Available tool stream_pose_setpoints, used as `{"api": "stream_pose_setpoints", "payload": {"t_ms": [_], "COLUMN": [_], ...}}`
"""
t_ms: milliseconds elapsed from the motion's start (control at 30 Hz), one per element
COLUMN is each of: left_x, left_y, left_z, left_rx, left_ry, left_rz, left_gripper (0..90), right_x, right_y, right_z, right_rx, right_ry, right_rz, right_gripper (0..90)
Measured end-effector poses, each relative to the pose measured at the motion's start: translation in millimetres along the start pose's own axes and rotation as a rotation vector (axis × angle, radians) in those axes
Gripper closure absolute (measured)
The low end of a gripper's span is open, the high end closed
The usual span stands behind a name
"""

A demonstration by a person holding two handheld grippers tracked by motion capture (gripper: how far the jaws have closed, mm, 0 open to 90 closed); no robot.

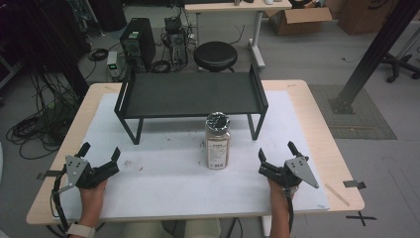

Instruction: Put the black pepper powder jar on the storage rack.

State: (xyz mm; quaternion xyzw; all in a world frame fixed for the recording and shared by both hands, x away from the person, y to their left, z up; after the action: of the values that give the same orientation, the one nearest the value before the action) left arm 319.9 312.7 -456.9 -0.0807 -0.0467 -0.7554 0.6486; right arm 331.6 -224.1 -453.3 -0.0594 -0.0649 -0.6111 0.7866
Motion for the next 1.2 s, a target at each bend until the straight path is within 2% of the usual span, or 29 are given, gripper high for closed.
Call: {"api": "stream_pose_setpoints", "payload": {"t_ms": [533, 833, 1033, 1200], "left_x": [0.0, 0.1, 0.3, 0.1], "left_y": [-0.2, 0.0, -0.1, -0.1], "left_z": [0.1, 0.1, 0.1, 0.1], "left_rx": [0.001, 0.002, 0.002, 0.002], "left_ry": [0.001, 0.000, 0.003, 0.000], "left_rz": [-0.001, -0.001, -0.001, -0.001], "left_gripper": [0.3, 0.3, 0.4, 0.4], "right_x": [0.7, 2.0, -4.2, -8.7], "right_y": [0.9, 1.3, 0.9, 0.3], "right_z": [-0.1, 0.4, 10.8, 21.6], "right_rx": [-0.007, -0.024, -0.027, -0.034], "right_ry": [0.004, 0.027, 0.005, 0.010], "right_rz": [0.002, -0.015, -0.008, -0.017], "right_gripper": [0.0, 0.0, 0.0, 0.0]}}
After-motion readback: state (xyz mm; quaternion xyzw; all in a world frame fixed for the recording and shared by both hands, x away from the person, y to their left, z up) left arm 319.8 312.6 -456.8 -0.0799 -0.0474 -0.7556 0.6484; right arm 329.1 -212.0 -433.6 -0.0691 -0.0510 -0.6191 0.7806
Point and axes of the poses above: each handheld gripper's, and its own axes: y roughly forward along the jaws, z roughly out of its top, x roughly to its right, the point moved 5 cm from there along y, roughly forward along the jaws, and after that the axes turned 10 degrees about -y, right-handed, at the moved point
